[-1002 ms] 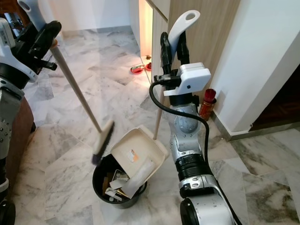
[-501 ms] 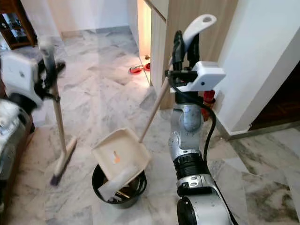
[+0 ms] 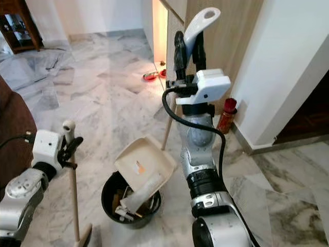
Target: Sweep floor
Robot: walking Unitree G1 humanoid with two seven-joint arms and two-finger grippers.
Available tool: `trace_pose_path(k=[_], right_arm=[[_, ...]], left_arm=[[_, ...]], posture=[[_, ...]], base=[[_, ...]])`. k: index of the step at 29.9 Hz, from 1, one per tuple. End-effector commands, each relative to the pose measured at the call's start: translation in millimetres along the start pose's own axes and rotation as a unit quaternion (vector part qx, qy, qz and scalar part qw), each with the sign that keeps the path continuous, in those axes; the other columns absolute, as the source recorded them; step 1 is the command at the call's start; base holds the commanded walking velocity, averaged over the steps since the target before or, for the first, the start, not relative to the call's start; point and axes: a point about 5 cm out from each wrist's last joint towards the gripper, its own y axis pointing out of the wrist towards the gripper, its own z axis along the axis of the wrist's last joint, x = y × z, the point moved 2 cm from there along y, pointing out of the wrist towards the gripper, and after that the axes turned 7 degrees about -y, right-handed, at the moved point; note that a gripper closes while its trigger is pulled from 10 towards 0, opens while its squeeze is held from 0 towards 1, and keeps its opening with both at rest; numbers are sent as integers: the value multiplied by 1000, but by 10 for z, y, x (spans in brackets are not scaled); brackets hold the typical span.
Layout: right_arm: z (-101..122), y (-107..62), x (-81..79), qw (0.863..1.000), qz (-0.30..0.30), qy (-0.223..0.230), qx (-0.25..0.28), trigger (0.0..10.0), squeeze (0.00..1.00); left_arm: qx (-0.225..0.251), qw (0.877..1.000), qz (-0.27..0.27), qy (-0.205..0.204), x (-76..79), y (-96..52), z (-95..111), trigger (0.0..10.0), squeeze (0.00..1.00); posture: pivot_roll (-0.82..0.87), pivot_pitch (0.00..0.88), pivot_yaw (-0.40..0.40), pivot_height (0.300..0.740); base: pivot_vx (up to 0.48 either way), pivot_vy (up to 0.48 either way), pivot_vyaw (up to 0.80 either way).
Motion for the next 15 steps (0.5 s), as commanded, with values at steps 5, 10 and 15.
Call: trace_pose_path(k=[5, 10, 15], right_arm=[[165, 51, -81, 999, -3, -23, 48, 10000, 0], [122, 42, -155, 999, -1, 21, 30, 10000, 0], [84, 54, -198, 998, 5, 61, 14, 10000, 0]], left_arm=[[10, 1000, -4, 15, 33, -5, -32, 10000, 0], [-1, 1000, -6, 5, 95, -40, -186, 10000, 0], [-15, 1000, -2, -5, 134, -74, -322, 10000, 0]], posture=[[119, 0, -7, 740], [115, 0, -4, 740], [112, 0, -3, 740]], base=[[0, 0, 0], [0, 0, 0], [0, 0, 0]])
